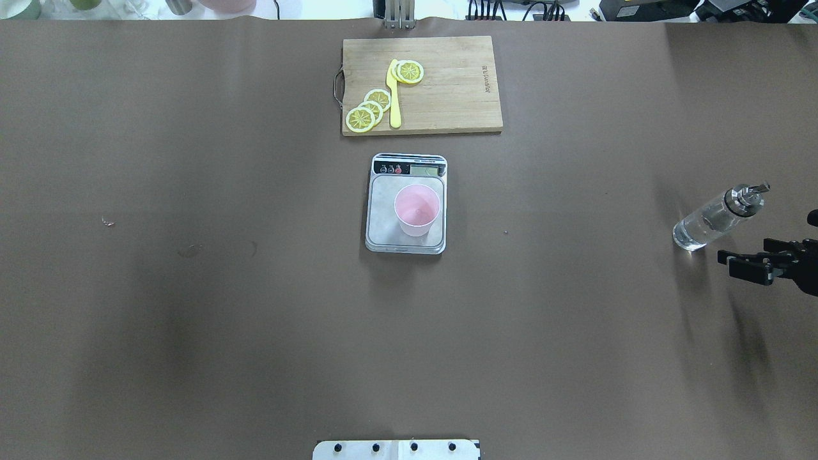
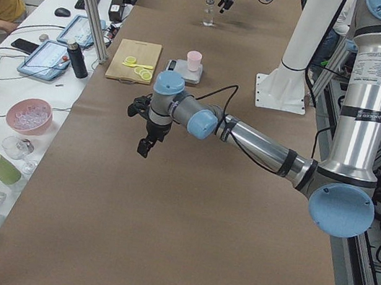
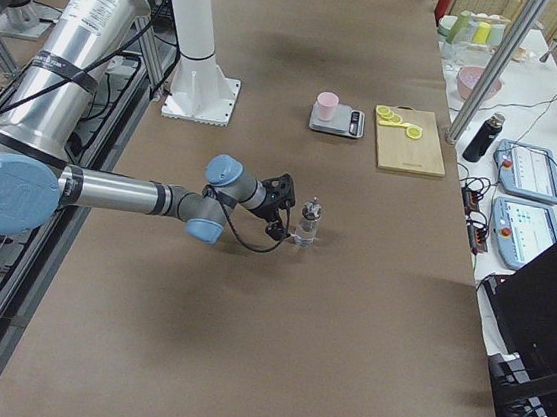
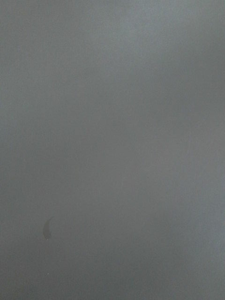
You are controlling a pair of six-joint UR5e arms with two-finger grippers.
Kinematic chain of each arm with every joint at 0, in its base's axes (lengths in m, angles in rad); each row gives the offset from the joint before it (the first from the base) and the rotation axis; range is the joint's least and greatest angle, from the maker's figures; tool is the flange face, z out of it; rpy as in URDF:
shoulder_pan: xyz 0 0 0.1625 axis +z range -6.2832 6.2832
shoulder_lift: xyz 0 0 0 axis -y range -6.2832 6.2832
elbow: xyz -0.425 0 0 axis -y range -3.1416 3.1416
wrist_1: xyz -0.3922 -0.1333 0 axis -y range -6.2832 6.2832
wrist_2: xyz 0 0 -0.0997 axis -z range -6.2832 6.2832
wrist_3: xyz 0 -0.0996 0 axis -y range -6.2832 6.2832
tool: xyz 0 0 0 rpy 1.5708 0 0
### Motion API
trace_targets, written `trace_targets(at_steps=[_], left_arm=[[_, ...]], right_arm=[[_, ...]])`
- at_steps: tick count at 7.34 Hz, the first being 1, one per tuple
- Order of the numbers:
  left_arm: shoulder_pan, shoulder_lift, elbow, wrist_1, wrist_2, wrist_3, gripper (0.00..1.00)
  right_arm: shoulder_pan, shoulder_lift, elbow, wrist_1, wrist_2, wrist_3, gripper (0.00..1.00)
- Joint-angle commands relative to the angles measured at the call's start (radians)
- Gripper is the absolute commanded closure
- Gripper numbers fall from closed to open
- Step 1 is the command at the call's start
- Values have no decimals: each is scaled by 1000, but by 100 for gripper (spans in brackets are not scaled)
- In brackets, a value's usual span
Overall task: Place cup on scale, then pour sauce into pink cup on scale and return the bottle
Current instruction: 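Raise the open right gripper up off the dispenser spout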
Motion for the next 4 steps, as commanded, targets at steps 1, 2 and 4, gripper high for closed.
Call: trace_targets(at_steps=[1, 2, 4], left_arm=[[-1, 0, 3, 0, 0, 0, 3], [-1, 0, 3, 0, 0, 0, 3], [-1, 0, 3, 0, 0, 0, 3]], right_arm=[[79, 2, 31, -41, 123, -6, 1], [173, 12, 51, -86, 249, -14, 1], [269, 12, 128, -223, 359, -92, 1]])
